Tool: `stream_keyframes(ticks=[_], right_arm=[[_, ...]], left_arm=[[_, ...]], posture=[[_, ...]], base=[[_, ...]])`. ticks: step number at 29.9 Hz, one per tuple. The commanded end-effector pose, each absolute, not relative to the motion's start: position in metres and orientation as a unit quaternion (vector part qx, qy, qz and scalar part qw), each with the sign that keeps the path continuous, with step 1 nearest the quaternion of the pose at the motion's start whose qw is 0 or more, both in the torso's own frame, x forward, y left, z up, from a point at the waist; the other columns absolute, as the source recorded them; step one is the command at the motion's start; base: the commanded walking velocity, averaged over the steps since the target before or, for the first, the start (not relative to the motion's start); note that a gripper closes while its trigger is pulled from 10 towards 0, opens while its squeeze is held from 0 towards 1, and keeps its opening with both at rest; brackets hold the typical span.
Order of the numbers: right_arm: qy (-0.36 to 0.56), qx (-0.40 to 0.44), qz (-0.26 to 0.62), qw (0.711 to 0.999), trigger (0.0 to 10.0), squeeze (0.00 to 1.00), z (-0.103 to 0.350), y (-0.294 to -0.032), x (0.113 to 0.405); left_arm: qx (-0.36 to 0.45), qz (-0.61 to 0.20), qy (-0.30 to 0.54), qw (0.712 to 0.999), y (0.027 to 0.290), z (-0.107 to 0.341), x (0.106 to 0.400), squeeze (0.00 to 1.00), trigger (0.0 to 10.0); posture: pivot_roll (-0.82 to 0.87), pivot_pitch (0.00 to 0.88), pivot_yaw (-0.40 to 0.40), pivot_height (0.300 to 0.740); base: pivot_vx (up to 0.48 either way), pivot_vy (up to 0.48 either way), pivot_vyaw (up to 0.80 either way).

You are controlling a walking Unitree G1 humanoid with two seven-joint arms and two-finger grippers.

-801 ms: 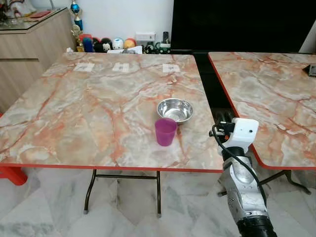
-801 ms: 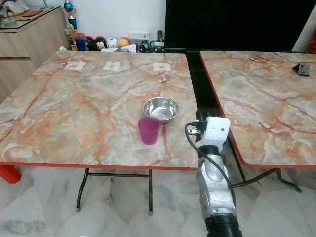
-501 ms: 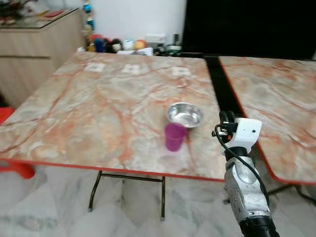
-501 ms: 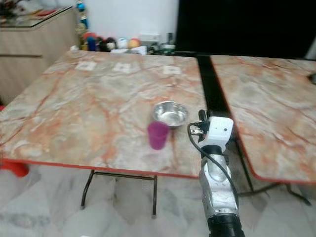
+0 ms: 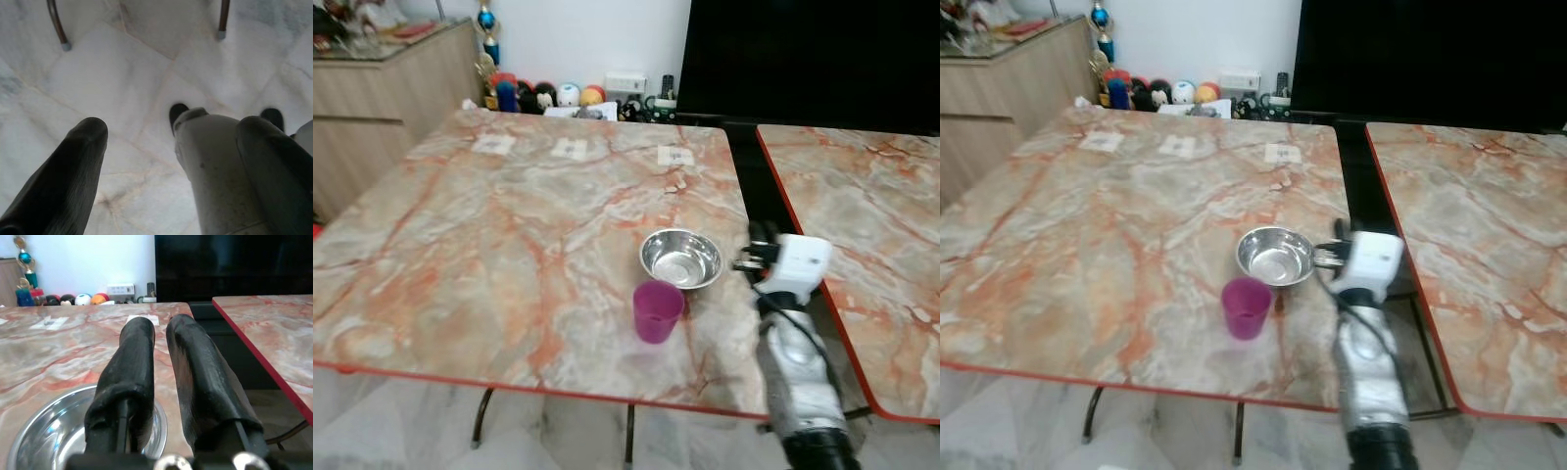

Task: Setting the table

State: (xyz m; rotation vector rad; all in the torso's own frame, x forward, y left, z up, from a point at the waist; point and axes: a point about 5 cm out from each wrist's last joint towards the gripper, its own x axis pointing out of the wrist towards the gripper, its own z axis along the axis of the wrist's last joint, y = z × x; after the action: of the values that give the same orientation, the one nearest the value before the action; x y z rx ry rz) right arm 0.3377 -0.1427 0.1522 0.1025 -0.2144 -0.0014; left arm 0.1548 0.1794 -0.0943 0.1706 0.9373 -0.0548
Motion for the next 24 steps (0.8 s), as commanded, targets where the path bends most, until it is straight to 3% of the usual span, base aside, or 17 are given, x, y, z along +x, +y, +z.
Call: stream_keyframes(ticks=[1,12,13,14,15,18,24], right_arm=[[-0.108,0.047,-0.018,0.993,10.0,0.00,0.153,-0.154,0.337],[-0.100,0.047,-0.013,0.994,10.0,0.00,0.152,-0.152,0.338],[-0.097,0.051,-0.008,0.994,10.0,0.10,0.151,-0.151,0.338],[-0.092,0.053,-0.006,0.994,10.0,0.81,0.150,-0.151,0.338],[-0.089,0.054,-0.006,0.995,10.0,1.00,0.150,-0.150,0.338],[-0.047,0.045,-0.027,0.998,10.0,1.00,0.142,-0.153,0.340],[0.030,0.119,-0.015,0.992,10.0,1.00,0.131,-0.145,0.343]], left_arm=[[0.074,-0.030,0.469,0.879,0.175,-0.099,0.145,0.00,10.0],[0.075,-0.030,0.467,0.880,0.175,-0.099,0.146,0.00,10.0],[0.076,-0.031,0.468,0.880,0.175,-0.099,0.146,0.00,10.0],[0.076,-0.031,0.468,0.880,0.176,-0.099,0.146,0.00,10.0],[0.076,-0.031,0.468,0.880,0.176,-0.099,0.146,0.00,10.0],[0.077,-0.031,0.469,0.879,0.176,-0.099,0.146,0.00,10.0],[0.081,-0.031,0.469,0.879,0.177,-0.099,0.146,0.00,10.0]], posture=[[0.03,0.080,-0.026,0.740],[0.03,0.085,-0.025,0.740],[0.03,0.088,-0.022,0.740],[0.03,0.088,-0.022,0.740],[0.03,0.088,-0.022,0.740],[0.03,0.090,-0.022,0.740],[0.03,0.094,-0.019,0.740]], base=[[0.277,0.000,0.00],[0.025,0.000,0.00],[0.000,0.000,0.00],[0.000,0.000,0.00],[0.000,0.000,0.00],[0.000,0.000,0.00],[0.000,0.000,0.00]])
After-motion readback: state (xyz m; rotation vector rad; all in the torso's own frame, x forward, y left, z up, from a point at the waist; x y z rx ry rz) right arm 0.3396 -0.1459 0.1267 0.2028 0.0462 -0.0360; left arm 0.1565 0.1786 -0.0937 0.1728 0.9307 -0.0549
